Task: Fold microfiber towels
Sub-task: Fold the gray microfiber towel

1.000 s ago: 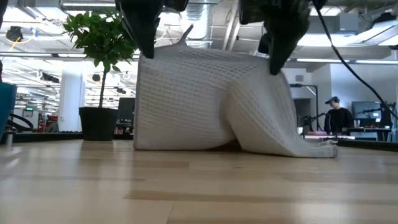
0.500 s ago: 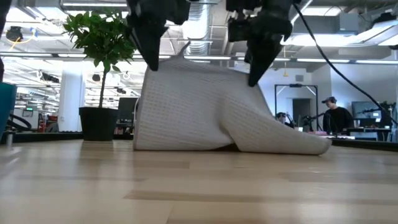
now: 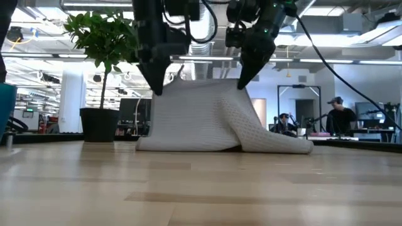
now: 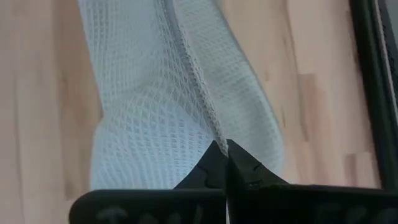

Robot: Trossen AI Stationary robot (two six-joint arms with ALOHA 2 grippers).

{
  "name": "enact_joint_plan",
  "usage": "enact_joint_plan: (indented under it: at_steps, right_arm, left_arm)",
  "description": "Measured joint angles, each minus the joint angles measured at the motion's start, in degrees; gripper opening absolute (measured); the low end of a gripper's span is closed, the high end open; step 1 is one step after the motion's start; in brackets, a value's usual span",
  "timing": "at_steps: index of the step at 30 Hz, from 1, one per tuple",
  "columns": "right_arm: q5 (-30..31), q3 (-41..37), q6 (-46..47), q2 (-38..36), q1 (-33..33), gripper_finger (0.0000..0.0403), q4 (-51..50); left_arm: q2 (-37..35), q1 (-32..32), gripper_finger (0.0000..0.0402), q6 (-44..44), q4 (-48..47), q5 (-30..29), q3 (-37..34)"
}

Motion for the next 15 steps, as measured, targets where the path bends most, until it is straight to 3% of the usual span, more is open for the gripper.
enact_joint_plan:
  at_steps: [15]
  right_arm:
    - [2.7, 0.1, -10.1, 6.5, -4.8, 0.0007, 5.7]
  left_arm:
    - [0.0, 7.4, 0.0000, -0.7, 1.7, 4.9, -0.8]
